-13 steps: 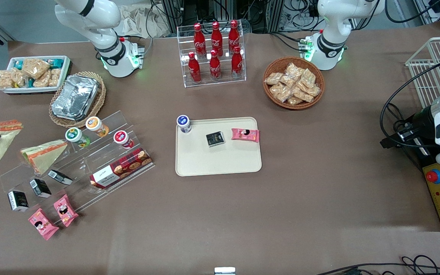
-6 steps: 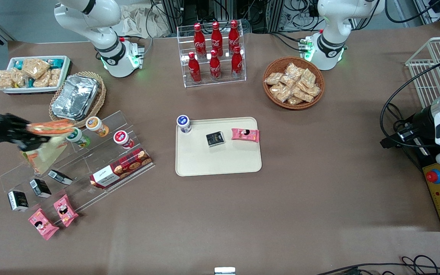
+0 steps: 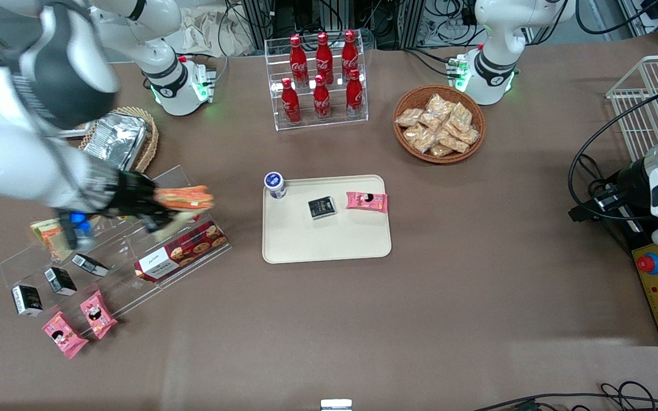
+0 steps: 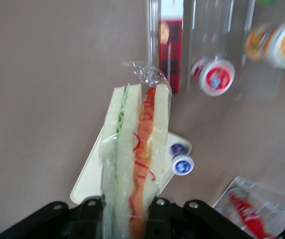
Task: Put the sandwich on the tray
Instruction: 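Carry the held sandwich over to the cream tray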
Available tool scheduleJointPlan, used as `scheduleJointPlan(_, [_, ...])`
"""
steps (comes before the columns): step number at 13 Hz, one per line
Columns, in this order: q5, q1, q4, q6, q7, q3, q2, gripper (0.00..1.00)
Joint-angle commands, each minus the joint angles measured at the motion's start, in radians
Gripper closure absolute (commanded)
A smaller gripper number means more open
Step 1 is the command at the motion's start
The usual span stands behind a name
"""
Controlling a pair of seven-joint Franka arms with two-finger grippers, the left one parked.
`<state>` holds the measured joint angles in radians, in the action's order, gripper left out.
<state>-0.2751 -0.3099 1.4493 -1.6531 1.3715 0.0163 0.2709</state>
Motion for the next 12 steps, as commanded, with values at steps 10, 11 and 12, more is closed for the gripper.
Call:
scheduleJointPlan(10, [0.091, -0.296, 0.103, -0.494, 0.458, 0.005, 0.226, 1.0])
scheduleJointPlan(11, [0.09, -0.299, 0.105, -0.536, 0.46, 0.007, 0.257, 1.0])
scheduleJointPlan(12, [0.09, -0.301, 0.105, -0.578, 0.489, 0.007, 0.283, 1.0])
